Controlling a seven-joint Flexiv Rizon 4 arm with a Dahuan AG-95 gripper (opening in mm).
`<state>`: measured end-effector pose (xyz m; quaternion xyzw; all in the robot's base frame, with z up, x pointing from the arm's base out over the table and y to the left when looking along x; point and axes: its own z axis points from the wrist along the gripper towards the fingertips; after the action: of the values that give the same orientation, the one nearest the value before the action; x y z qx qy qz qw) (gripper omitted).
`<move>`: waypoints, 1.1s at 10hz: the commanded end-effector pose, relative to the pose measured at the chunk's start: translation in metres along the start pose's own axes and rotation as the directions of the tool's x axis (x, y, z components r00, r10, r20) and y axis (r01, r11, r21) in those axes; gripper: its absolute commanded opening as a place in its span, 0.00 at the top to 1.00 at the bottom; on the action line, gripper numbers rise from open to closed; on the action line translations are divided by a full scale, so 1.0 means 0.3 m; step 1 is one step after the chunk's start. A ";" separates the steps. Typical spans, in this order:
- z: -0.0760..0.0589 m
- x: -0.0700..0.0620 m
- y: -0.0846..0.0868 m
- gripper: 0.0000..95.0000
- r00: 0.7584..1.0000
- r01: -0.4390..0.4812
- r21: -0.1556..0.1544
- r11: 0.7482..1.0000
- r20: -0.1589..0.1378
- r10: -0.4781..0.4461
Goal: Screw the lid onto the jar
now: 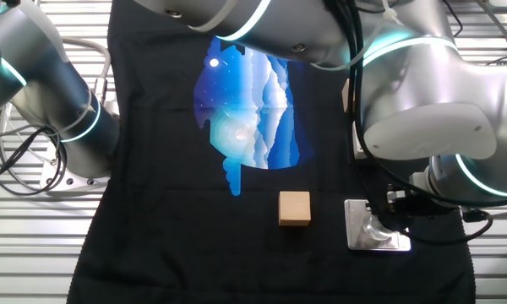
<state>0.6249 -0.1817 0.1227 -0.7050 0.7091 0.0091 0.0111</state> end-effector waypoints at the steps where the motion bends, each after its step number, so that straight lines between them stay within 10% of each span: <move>1: -0.008 -0.004 0.001 0.20 1.000 -0.010 -0.001 1.000 0.003 0.010; 11: -0.009 -0.008 0.000 0.20 1.000 -0.029 0.001 1.000 0.003 0.029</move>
<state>0.6250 -0.1792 0.1256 -0.6944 0.7194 0.0103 0.0122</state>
